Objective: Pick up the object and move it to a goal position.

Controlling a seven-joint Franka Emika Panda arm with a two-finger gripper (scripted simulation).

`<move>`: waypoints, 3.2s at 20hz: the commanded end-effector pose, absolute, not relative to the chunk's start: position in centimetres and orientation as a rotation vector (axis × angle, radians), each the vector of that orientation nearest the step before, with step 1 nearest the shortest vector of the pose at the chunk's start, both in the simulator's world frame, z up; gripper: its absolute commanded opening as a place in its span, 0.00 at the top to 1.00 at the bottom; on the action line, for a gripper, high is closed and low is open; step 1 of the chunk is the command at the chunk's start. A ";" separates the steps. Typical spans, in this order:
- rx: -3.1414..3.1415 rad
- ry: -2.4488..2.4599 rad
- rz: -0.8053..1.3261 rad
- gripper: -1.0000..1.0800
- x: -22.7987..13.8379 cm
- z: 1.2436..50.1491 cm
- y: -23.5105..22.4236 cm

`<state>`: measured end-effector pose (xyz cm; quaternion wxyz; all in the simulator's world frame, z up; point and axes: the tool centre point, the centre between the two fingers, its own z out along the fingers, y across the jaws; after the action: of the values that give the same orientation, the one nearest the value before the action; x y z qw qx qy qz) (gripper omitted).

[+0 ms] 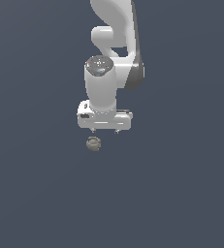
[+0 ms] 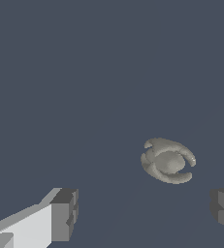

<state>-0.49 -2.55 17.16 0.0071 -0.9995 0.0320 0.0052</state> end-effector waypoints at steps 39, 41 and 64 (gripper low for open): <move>-3.100 0.510 0.000 0.04 -2.3 9.0 -8.2; -3.100 0.504 0.002 0.04 -2.3 9.0 -8.1; -3.100 0.509 0.000 1.00 -2.3 3.9 -8.2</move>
<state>-2.33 -8.26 4.07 -0.0002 -0.9867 0.1629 -0.0005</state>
